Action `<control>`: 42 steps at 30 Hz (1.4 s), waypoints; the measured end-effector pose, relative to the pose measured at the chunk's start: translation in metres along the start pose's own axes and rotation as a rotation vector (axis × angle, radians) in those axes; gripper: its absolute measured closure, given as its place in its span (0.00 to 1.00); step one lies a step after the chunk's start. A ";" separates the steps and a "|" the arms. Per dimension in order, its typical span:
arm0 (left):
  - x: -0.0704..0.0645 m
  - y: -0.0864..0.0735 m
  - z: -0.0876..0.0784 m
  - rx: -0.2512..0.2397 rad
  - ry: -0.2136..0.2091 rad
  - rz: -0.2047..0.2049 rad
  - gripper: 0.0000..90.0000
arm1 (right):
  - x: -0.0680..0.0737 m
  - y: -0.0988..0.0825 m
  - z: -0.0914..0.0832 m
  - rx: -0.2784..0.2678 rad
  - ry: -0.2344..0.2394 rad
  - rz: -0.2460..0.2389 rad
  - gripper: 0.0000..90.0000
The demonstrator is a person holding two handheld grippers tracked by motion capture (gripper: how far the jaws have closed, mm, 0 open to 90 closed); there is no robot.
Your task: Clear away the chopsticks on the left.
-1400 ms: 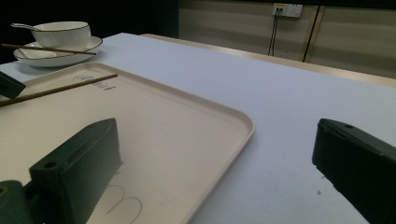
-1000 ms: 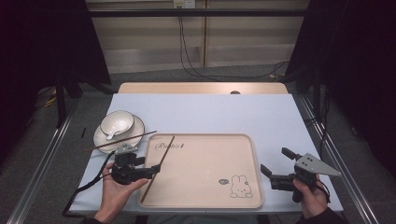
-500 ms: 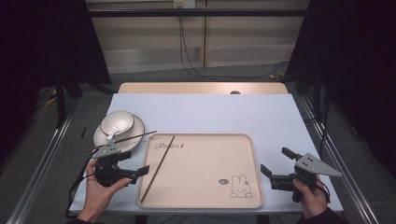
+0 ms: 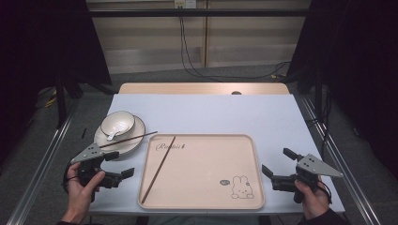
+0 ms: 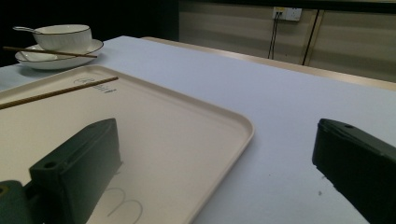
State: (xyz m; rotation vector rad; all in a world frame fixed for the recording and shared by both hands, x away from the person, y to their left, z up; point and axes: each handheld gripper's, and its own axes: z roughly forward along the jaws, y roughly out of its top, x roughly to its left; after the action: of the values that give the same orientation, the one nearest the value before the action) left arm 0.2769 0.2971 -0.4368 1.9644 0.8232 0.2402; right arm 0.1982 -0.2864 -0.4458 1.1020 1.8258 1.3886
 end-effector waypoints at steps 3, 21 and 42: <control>0.007 -0.002 -0.003 -0.005 0.006 -0.007 0.05 | 0.000 0.000 0.000 0.000 -0.005 0.002 0.01; 0.069 0.001 -0.022 0.027 0.037 0.033 0.06 | 0.000 0.000 0.000 0.001 -0.005 0.002 0.01; 0.114 0.011 0.001 0.149 0.152 0.131 0.26 | 0.000 0.000 0.000 0.004 0.003 0.003 0.01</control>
State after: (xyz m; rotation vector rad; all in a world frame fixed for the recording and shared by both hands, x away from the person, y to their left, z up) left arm 0.3683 0.3660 -0.4469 2.1638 0.8306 0.4203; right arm 0.1983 -0.2860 -0.4463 1.1054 1.8306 1.3897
